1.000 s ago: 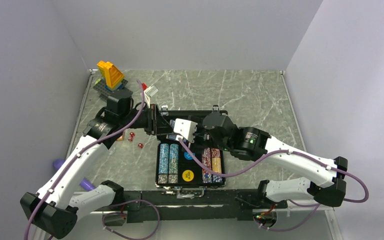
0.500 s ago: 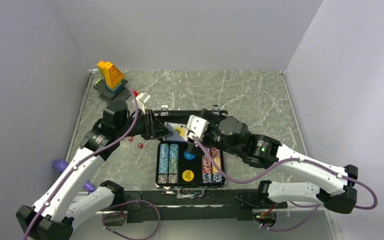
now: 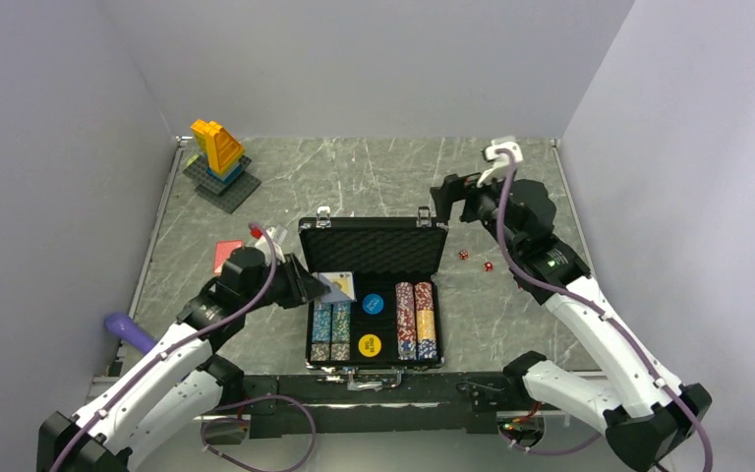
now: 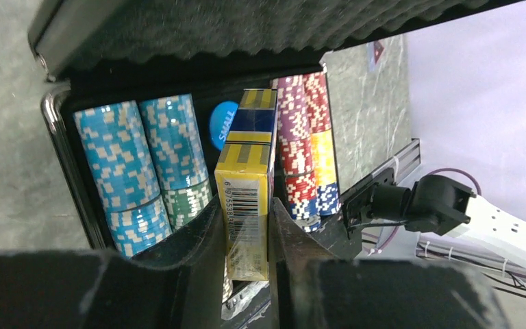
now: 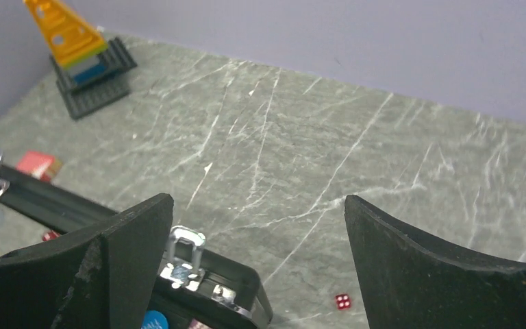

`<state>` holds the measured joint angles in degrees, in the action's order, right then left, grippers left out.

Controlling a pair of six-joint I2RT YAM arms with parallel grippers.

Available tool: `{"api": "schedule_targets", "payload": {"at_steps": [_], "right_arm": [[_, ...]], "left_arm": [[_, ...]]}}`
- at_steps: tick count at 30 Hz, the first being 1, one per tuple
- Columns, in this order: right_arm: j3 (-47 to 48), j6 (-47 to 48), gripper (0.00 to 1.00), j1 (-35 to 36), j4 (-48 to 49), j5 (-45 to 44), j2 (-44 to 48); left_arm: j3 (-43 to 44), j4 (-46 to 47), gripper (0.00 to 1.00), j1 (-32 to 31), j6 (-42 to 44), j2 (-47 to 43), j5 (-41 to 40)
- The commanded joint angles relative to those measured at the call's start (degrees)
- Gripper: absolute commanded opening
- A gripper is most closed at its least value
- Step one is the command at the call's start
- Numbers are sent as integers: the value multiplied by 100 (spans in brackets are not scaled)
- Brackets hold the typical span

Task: Pack up texas hold em set

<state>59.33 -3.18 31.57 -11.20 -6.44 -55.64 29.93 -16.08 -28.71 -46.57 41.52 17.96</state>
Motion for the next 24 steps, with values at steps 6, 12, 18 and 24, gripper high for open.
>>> {"api": "schedule_targets", "payload": {"at_steps": [6,12,18,24], "right_arm": [[-600,-1794,99,-867,541,617,438],[-728,-1858,99,-889,378,481,616],[-747,-1826,99,-907,225,319,745],[-781,-1848,99,-898,127,204,823]], "left_arm": [[-197,1548,0,-706,-866,557,-489],[-147,2088,0,-838,-1003,1235,-382],[-54,2303,0,-1030,-1101,1701,-315],[-87,2268,0,-1193,-1127,1877,-375]]}}
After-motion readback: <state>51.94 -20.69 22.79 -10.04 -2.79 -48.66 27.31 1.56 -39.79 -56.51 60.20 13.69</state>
